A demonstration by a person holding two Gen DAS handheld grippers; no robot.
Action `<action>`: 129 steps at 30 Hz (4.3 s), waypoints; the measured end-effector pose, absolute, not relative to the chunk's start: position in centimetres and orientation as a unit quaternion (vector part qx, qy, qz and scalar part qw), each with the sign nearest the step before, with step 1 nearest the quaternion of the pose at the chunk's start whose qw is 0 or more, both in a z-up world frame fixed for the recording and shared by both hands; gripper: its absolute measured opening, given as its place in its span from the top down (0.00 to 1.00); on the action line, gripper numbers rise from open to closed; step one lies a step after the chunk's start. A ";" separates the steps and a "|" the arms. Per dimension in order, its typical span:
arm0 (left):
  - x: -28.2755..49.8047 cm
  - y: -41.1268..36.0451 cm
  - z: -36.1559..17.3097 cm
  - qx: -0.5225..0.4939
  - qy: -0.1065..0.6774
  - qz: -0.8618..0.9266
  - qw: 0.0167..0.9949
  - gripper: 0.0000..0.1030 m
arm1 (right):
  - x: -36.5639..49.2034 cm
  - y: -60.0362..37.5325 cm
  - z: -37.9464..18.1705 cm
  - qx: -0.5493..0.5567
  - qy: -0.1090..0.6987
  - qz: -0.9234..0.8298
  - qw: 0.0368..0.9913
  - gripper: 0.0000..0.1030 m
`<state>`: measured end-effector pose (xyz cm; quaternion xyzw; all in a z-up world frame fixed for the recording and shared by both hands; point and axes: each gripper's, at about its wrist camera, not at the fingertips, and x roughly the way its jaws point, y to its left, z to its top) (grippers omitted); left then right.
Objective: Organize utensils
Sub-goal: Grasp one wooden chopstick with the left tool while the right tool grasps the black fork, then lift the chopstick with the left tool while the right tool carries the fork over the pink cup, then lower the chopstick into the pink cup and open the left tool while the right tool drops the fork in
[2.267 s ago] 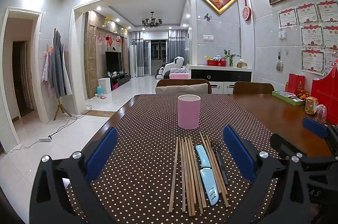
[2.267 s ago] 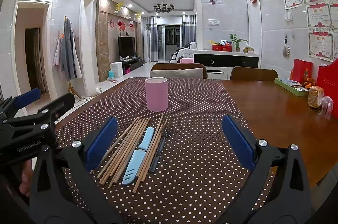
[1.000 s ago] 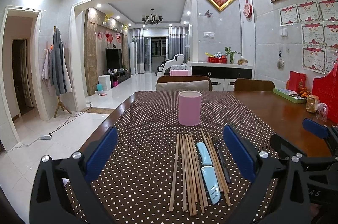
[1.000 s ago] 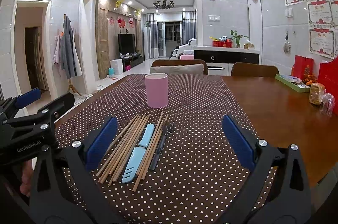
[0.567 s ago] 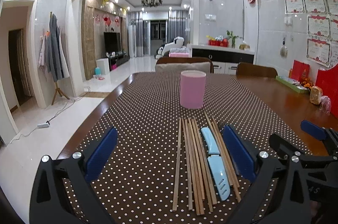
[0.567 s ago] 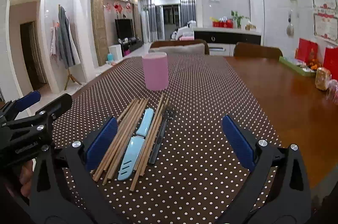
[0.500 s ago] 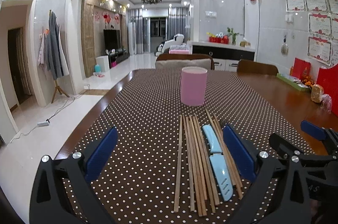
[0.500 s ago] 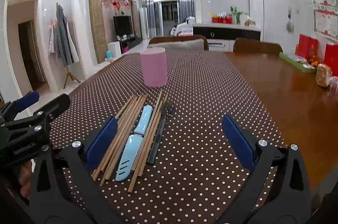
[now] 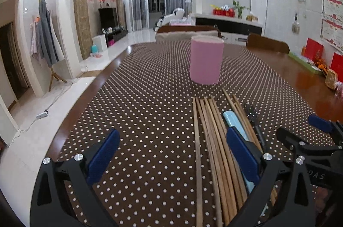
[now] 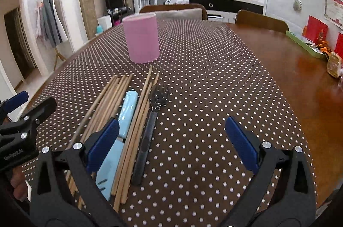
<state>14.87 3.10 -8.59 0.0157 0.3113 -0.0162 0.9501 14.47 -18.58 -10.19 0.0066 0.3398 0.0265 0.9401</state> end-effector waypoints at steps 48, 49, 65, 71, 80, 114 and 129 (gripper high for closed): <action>22.7 3.1 -11.0 -0.046 0.394 -0.042 0.917 1.00 | 17.7 -20.9 -9.7 0.097 0.388 0.037 0.916 0.89; 22.5 3.2 -11.0 -0.044 0.397 -0.050 0.915 0.99 | 17.5 -20.9 -9.5 0.097 0.387 0.038 0.916 0.89; 25.2 2.0 -14.0 0.023 0.439 -0.006 0.898 0.61 | 18.2 -20.0 -9.8 0.089 0.396 0.053 0.913 0.89; 26.1 2.9 -14.3 0.005 0.444 0.013 0.896 0.94 | 18.4 -20.0 -9.6 0.086 0.392 0.058 0.914 0.89; 25.4 3.0 -10.5 -0.023 0.394 -0.010 0.919 0.94 | 18.7 -20.1 -7.0 0.094 0.357 0.098 0.924 0.89; 39.8 -1.4 2.9 -0.120 0.093 -0.126 0.980 0.94 | 39.3 -19.3 0.6 0.150 0.157 0.155 0.964 0.88; 44.7 -3.5 3.6 -0.105 -0.002 -0.118 0.987 0.94 | 44.3 -20.1 -2.0 0.184 0.144 0.186 0.954 0.88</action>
